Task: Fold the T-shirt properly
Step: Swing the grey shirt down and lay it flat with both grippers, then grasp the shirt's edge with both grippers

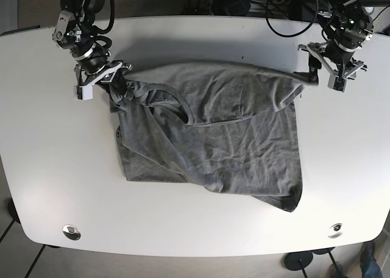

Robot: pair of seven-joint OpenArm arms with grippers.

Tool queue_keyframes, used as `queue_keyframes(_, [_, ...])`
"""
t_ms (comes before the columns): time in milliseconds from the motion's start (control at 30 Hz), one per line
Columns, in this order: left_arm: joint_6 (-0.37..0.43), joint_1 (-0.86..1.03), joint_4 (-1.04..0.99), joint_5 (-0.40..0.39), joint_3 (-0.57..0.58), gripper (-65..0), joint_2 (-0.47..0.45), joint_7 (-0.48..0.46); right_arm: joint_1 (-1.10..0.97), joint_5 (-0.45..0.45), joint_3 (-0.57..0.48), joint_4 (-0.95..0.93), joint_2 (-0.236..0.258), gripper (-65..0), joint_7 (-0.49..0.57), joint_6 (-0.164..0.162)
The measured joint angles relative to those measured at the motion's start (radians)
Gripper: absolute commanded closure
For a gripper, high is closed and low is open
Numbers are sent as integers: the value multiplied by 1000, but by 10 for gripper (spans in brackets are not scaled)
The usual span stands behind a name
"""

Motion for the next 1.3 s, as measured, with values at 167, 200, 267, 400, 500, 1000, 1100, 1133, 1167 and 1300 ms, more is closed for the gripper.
queue_keyframes(167, [-1,10,0,-79,95,-312,-87,51,-35,50,0,13,19,-487,-3,-2])
queue_keyframes(200, [0,9,0,-113,94,-312,-102,57,-42,55,-5,32,23,-477,-3,-4])
queue_keyframes(267, [9,7,0,-167,88,-312,-123,58,-42,59,-6,73,27,-466,-3,-4])
queue_keyframes(400, [7,4,0,-304,98,-312,-117,68,6,51,-82,107,41,-466,-4,38])
queue_keyframes(500, [7,-22,2,-347,130,-312,-153,114,69,46,-216,103,94,-466,-3,38])
queue_keyframes(1000, [7,-84,0,-138,134,-312,-145,109,476,47,-602,-447,60,-468,5,-4])
queue_keyframes(1100, [7,-84,-1,-133,134,-312,-145,110,507,47,-602,-499,35,-466,8,0])
queue_keyframes(1133, [7,-85,-1,-133,133,-312,-145,109,512,46,-601,-511,27,-466,9,0])
queue_keyframes(1167, [7,-91,-2,-133,133,-312,-145,109,511,48,-602,-513,19,-466,10,0])
queue_keyframes(1300, [7,-182,-73,-134,133,-312,-145,109,502,50,-601,-515,10,-444,16,0])
